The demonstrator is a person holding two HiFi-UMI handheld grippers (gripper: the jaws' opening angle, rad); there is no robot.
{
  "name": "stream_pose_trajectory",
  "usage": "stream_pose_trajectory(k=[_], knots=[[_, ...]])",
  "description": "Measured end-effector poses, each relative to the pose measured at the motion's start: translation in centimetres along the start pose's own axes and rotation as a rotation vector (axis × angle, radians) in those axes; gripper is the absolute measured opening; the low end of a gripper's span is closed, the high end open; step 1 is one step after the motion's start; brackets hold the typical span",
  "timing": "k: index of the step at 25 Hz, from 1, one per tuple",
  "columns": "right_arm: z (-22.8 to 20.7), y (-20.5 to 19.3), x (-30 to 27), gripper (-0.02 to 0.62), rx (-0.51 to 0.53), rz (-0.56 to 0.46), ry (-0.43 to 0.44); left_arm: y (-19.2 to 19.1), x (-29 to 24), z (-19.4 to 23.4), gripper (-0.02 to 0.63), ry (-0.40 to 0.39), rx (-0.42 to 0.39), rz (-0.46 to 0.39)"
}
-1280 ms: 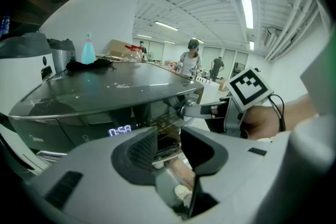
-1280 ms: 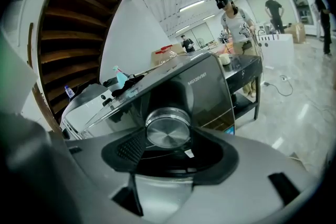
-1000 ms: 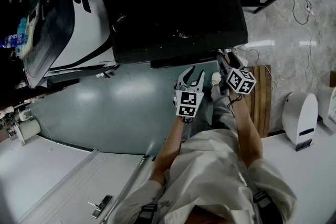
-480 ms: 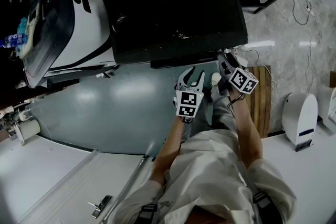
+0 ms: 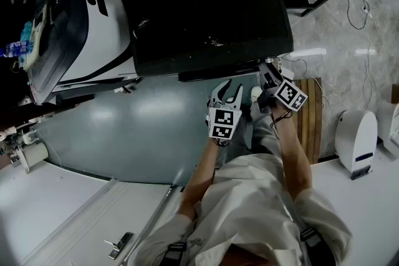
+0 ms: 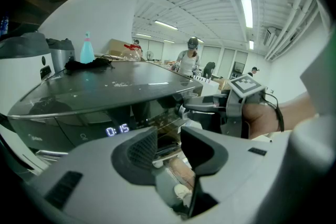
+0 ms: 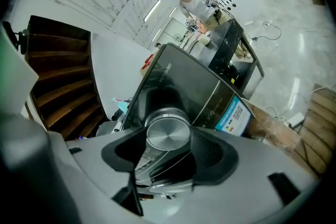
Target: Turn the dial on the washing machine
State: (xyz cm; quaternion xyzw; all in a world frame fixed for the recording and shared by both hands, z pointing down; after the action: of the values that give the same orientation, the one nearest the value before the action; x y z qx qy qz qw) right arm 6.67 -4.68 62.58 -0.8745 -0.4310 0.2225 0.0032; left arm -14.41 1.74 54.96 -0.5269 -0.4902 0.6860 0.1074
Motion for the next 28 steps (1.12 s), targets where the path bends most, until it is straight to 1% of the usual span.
stream_pose_trajectory(k=[8, 16, 25, 28], knots=[[-0.4, -0.1, 0.0, 0.268, -0.104, -0.019, 0.041, 0.0, -0.1, -0.2, 0.144, -0.004, -0.002, 0.000], [-1.2, -0.4, 0.0, 0.268, -0.240, -0.049, 0.097, -0.1, -0.2, -0.4, 0.144, -0.003, -0.003, 0.006], [-1.5, -0.5, 0.0, 0.268, -0.320, -0.059, 0.125, 0.0, -0.3, -0.6, 0.144, -0.010, -0.004, 0.011], [-1.8, -0.7, -0.1, 0.268, -0.360, -0.067, 0.147, -0.1, -0.4, -0.6, 0.144, -0.011, -0.004, 0.012]])
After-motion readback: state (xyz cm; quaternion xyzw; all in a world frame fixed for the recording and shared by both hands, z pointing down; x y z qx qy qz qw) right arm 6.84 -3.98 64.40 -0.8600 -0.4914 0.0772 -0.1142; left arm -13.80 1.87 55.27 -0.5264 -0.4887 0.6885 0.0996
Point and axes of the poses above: the fingertips, and each gripper's own axes: x backward along the fingers, z to its left, y out of its top, the point moved 10 cm from there along x, backward along the fingers, and after that the axes turned 12 degrees about -x, right-handed, at the moved point
